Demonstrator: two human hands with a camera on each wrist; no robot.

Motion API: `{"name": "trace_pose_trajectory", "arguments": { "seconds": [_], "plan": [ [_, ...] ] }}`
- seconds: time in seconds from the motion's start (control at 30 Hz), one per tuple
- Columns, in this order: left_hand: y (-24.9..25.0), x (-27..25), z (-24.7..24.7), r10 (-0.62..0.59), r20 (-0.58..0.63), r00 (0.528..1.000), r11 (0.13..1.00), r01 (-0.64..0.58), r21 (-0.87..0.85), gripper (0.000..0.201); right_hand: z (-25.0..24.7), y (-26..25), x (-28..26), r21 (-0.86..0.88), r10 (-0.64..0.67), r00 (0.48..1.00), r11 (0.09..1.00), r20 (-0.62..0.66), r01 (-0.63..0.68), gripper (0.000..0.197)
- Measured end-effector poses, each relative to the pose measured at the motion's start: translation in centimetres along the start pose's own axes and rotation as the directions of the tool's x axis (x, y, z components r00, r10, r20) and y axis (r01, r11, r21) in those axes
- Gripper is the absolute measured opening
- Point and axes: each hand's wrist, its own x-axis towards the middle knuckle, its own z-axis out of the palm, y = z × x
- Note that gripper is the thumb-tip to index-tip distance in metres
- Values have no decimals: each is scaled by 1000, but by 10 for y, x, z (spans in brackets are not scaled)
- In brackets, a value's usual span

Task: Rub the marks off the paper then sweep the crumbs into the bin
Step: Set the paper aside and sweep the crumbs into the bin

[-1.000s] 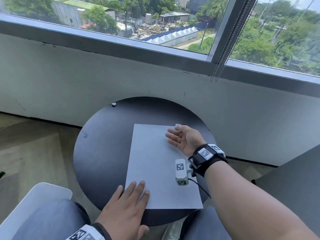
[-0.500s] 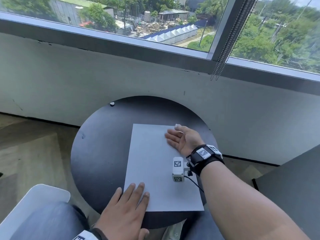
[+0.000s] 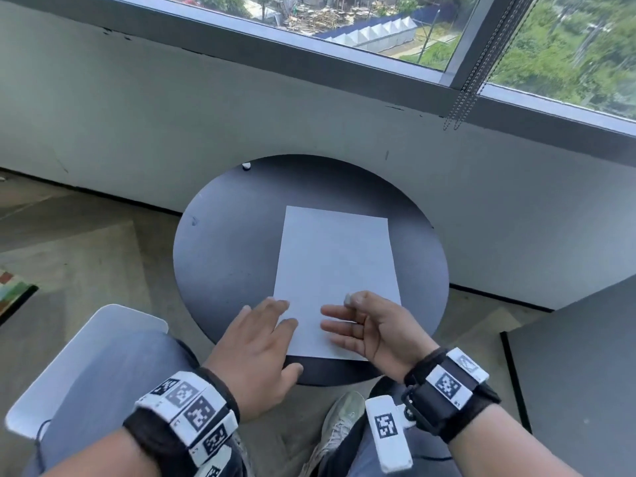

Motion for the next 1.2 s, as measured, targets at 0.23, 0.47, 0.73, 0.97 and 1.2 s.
{"name": "trace_pose_trajectory", "arguments": {
  "seconds": [0.23,0.47,0.73,0.97,1.2],
  "plan": [
    [3,-15,-10,-51,143,988,995,37,96,59,36,47,-2,103,15,999,995,37,-19,11],
    [7,-17,-17,-65,216,974,988,32,153,58,-17,-9,10,215,-266,859,897,-438,387,10],
    [10,-14,-22,-54,235,971,985,13,172,59,-27,18,-3,233,-95,974,962,-206,144,10],
    [8,-18,-19,-74,238,968,982,29,186,66,23,3,6,89,-93,990,991,-108,103,11],
    [6,-21,-19,-69,240,968,971,10,238,73,43,14,41,42,42,999,998,-4,-41,11]
  ]
}}
